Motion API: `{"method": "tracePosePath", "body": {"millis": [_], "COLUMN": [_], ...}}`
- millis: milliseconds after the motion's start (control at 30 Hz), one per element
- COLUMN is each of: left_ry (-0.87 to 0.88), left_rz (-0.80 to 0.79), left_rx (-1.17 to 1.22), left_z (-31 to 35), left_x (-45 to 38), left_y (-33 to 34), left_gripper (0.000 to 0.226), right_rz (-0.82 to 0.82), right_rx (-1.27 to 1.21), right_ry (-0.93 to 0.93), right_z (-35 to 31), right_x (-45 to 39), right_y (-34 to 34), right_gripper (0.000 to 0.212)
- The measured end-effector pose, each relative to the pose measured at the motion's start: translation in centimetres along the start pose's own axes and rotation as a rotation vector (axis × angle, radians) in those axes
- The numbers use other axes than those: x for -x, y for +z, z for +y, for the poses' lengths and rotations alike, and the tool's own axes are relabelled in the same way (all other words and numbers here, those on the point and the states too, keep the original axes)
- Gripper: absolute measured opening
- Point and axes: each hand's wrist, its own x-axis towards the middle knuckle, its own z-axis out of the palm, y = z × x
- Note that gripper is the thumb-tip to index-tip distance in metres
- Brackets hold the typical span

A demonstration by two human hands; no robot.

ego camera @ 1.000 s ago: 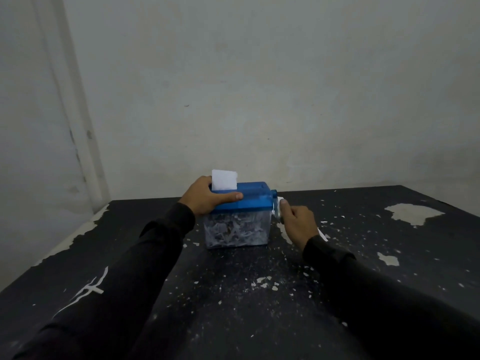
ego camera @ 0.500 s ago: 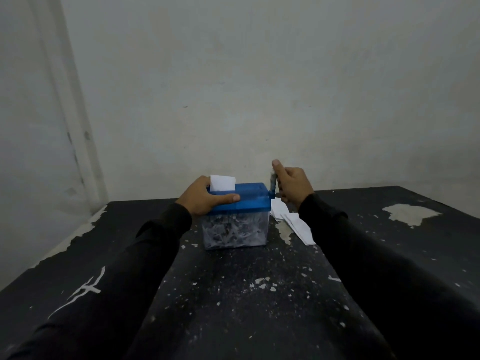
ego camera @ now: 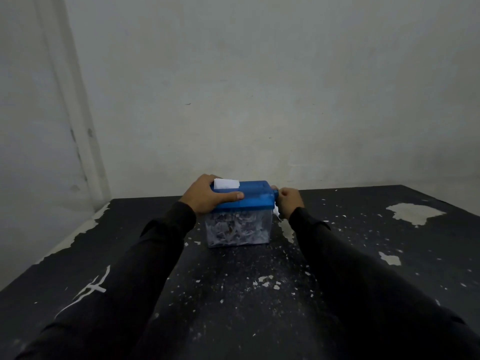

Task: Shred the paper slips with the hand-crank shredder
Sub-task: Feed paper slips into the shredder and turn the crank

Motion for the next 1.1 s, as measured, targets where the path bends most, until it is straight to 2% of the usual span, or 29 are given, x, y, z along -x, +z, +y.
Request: {"method": "tracePosePath", "body": {"millis": [67,200,333,400,533,633,700,867,1000,1100], "left_ry": [0.001,-0.036,-0.067,-0.075,-0.067,-0.062,-0.064,-0.073,-0.073,-0.066], "left_rz": [0.006,0.014,0.025,0.02,0.008,-0.003,-0.008,0.003,0.003,-0.001], "left_rx": [-0.004,-0.01,-0.023,-0.019,-0.025,-0.025,-0.028,-0.017,-0.034,-0.033], "left_z": [0.3,0.6,0.3,0.3,0.2,0.1,0.0,-0.2,0.1,0.2], "left_x": [0.2,0.3,0.1,0.2,0.1,-0.1,-0.1,-0.1,0.0,0.2], "left_y": [-0.1,0.1,0.0,-0.1,-0.1,-0.2,-0.3,-0.1,-0.2,-0.2], "left_gripper": [0.07,0.066,0.099,0.105,0.092,0.087,0.086,0.088,0.088,0.088], "right_rz": [-0.014,0.037,0.122,0.11,0.048,0.08,0.084,0.083,0.044,-0.038], "right_rx": [0.019,0.082,-0.036,-0.127,-0.185,-0.056,0.05,0.2,0.14,0.216], "right_ry": [0.026,-0.044,-0.137,-0.222,-0.41,-0.6,-0.661,-0.602,-0.404,-0.28], "right_z": [1.1,2.3,1.8,1.1,-0.3,-1.7,-2.7,-4.9,-4.6,-2.5], "right_x": [1.6,5.2,7.5,8.2,8.5,7.6,6.5,2.4,-0.2,-0.9], "right_y": [-0.2,-1.0,-1.5,-1.9,-2.9,-3.3,-3.6,-3.3,-1.9,-1.4], "right_gripper": [0.036,0.051,0.052,0.049,0.029,0.029,0.029,0.033,0.029,0.024]}}
